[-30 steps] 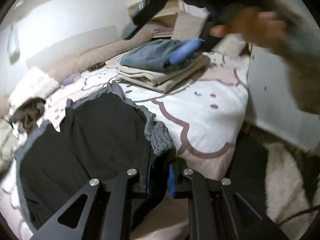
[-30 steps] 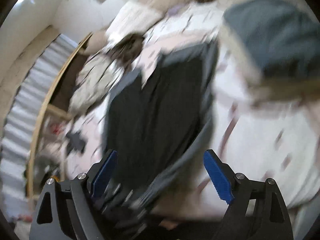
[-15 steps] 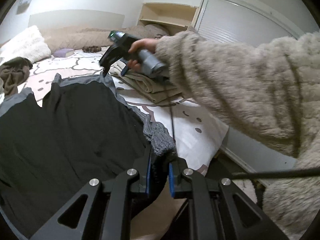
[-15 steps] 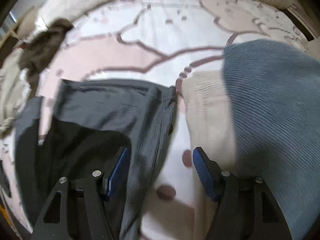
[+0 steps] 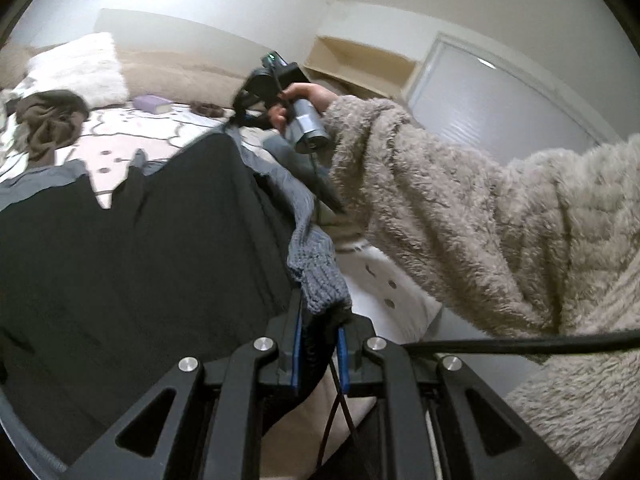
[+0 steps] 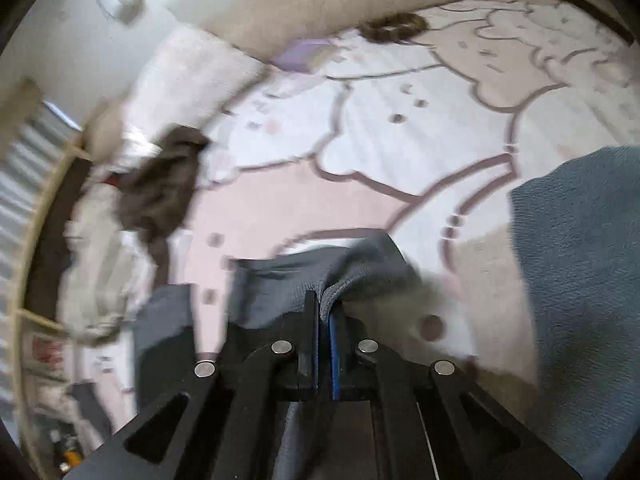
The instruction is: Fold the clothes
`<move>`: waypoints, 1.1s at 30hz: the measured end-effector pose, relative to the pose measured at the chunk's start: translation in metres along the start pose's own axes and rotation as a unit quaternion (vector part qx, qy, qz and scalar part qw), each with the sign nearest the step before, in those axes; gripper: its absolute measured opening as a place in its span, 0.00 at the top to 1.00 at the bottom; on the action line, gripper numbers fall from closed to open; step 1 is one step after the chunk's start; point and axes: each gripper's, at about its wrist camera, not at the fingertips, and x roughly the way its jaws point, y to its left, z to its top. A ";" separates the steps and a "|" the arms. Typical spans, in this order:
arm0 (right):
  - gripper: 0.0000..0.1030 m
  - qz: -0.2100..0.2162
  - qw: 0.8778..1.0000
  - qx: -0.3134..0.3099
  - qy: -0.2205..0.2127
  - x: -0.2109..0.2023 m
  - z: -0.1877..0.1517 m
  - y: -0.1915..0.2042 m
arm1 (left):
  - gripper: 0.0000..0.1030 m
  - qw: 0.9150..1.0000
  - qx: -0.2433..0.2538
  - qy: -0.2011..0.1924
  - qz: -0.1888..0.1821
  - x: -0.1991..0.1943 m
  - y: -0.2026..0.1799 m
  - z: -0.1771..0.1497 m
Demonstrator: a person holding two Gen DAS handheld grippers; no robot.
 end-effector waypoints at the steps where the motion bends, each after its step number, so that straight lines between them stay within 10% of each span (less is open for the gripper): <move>1: 0.95 -0.001 1.000 0.000 0.003 -0.001 0.001 0.008 | 0.87 1.000 -0.007 -0.004 0.000 -0.006 0.001 -0.001; 10: 0.95 0.077 0.986 -0.144 -0.026 -0.024 -0.009 0.186 | 0.87 0.998 -0.041 -0.046 0.016 -0.078 0.016 -0.012; 19: 0.95 -0.007 0.961 -0.271 0.049 0.087 -0.066 0.337 | 0.87 0.981 -0.147 -0.001 0.124 -0.113 0.066 -0.063; 28: 0.95 -0.052 0.928 -0.349 0.118 0.187 -0.146 0.407 | 0.87 0.974 -0.195 0.030 0.109 -0.110 0.084 -0.090; 33: 0.95 -0.045 0.933 -0.335 0.125 0.230 -0.164 0.408 | 0.87 0.964 -0.235 0.056 0.108 -0.102 0.097 -0.103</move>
